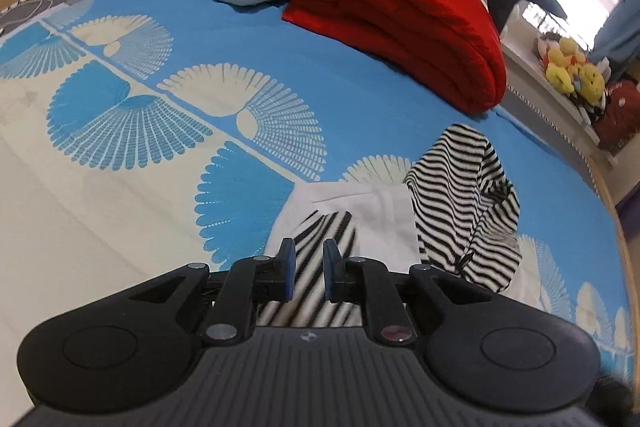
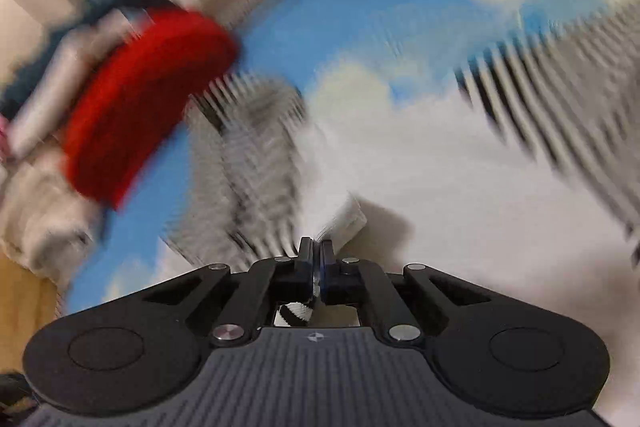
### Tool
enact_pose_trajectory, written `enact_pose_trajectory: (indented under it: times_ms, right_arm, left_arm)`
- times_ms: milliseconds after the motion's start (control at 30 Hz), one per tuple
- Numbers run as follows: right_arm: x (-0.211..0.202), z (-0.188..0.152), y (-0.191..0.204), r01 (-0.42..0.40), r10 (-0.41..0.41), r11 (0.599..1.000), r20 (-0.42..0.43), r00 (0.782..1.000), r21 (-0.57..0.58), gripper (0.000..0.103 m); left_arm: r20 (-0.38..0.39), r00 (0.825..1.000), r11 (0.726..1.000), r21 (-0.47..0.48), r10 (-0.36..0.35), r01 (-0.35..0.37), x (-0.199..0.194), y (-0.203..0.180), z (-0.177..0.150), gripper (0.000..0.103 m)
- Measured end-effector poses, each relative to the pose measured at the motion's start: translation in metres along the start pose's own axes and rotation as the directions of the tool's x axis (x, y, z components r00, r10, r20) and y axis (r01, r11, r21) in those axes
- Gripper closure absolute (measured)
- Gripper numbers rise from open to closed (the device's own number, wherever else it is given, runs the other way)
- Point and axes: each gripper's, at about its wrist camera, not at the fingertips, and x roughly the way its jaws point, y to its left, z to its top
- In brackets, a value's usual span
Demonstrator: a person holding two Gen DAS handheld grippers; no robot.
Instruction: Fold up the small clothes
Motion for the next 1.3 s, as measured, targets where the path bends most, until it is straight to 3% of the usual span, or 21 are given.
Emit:
enact_pose_trajectory:
  times_ms: [33,100,167,200,233,300,333,367,467,567,667,733,767,833,967,1000,1067,1100,1167,1233,1300]
  right_arm:
    - [-0.02,0.004,0.007,0.002,0.0,1.0,0.074,0.997,-0.024,0.101]
    - [-0.041,0.007,0.006,0.048,-0.041,0.998,0.128,0.991,-0.048,0.101]
    - [-0.034,0.006,-0.005,0.175,-0.171,0.982,0.061,0.983,-0.065,0.101]
    - [-0.02,0.004,-0.017,0.264,-0.266,0.962,-0.033,0.963,-0.068,0.099]
    - [-0.009,0.001,-0.033,0.358,-0.36,0.933,-0.108,0.927,-0.037,0.099]
    - [-0.009,-0.001,-0.059,0.463,-0.449,0.882,-0.146,0.882,0.083,0.095]
    - [-0.012,0.001,-0.064,0.474,-0.458,0.874,-0.141,0.878,0.108,0.095]
    - [-0.015,0.004,-0.062,0.464,-0.452,0.88,-0.119,0.884,0.107,0.095]
    - [-0.015,0.014,-0.052,0.33,-0.324,0.936,-0.07,0.944,0.121,0.095]
    - [-0.001,0.016,-0.058,0.231,-0.211,0.96,-0.135,0.968,0.157,0.082]
    - [0.021,0.01,-0.072,0.271,-0.215,0.943,-0.267,0.939,0.192,0.075]
    - [0.027,0.006,-0.08,0.373,-0.305,0.912,-0.326,0.895,0.172,0.075]
    - [0.026,0.004,-0.084,0.384,-0.313,0.905,-0.322,0.893,0.186,0.076]
    - [0.022,0.009,-0.081,0.372,-0.302,0.906,-0.308,0.902,0.203,0.075]
    - [0.013,0.014,-0.076,0.286,-0.233,0.937,-0.252,0.939,0.199,0.067]
    - [0.016,0.013,-0.081,0.281,-0.217,0.933,-0.272,0.937,0.225,0.065]
    - [0.024,0.004,-0.098,0.337,-0.248,0.908,-0.332,0.91,0.248,0.065]
    - [0.024,0.004,-0.102,0.343,-0.25,0.903,-0.332,0.909,0.258,0.072]
    - [0.02,0.01,-0.096,0.353,-0.266,0.902,-0.324,0.908,0.248,0.071]
    - [0.011,0.019,-0.086,0.339,-0.277,0.919,-0.281,0.919,0.202,0.066]
    - [0.003,0.027,-0.078,0.319,-0.277,0.934,-0.238,0.931,0.16,0.065]
  left_arm:
    - [-0.004,1.0,1.0,0.01,0.002,-0.002,0.001,-0.001,-0.001,0.089]
    - [-0.018,1.0,0.999,0.035,0.004,-0.003,0.003,-0.004,-0.004,0.089]
    - [-0.049,0.999,0.999,0.049,0.0,0.002,0.008,-0.006,-0.008,0.089]
    - [-0.069,0.998,0.999,0.051,-0.004,0.008,0.012,-0.008,-0.011,0.089]
    - [-0.09,0.996,0.999,0.052,-0.012,0.017,0.015,-0.009,-0.014,0.089]
    - [-0.124,0.992,0.998,0.062,-0.023,0.031,0.022,-0.013,-0.021,0.089]
    - [-0.138,0.99,0.997,0.066,-0.028,0.037,0.024,-0.015,-0.025,0.089]
    - [-0.156,0.987,0.996,0.07,-0.035,0.046,0.027,-0.016,-0.028,0.086]
    - [-0.209,0.976,0.995,0.066,-0.063,0.078,0.036,-0.019,-0.039,0.085]
    - [-0.262,0.962,0.991,0.093,-0.071,0.099,0.046,-0.023,-0.053,0.084]
    - [-0.347,0.936,0.987,0.115,-0.062,0.108,0.065,-0.02,-0.072,0.083]
    - [-0.415,0.91,0.983,0.175,0.017,0.061,0.08,-0.016,-0.086,0.084]
    - [-0.428,0.902,0.979,0.2,0.047,0.044,0.085,-0.013,-0.091,0.088]
    - [-0.424,0.904,0.975,0.216,0.053,0.045,0.083,-0.014,-0.091,0.088]
    - [-0.348,0.937,0.969,0.233,0.008,0.078,0.064,-0.03,-0.082,0.078]
    - [-0.36,0.933,0.968,0.236,0.005,0.086,0.067,-0.032,-0.084,0.076]
    - [-0.42,0.906,0.972,0.231,0.053,0.05,0.081,-0.027,-0.096,0.077]
    - [-0.433,0.899,0.975,0.218,0.059,0.041,0.086,-0.024,-0.101,0.077]
    - [-0.413,0.908,0.972,0.235,0.069,0.033,0.081,-0.028,-0.096,0.076]
    - [-0.349,0.936,0.969,0.241,0.04,0.049,0.065,-0.037,-0.086,0.075]
    - [-0.292,0.956,0.958,0.279,0.015,0.07,0.049,-0.05,-0.082,0.066]
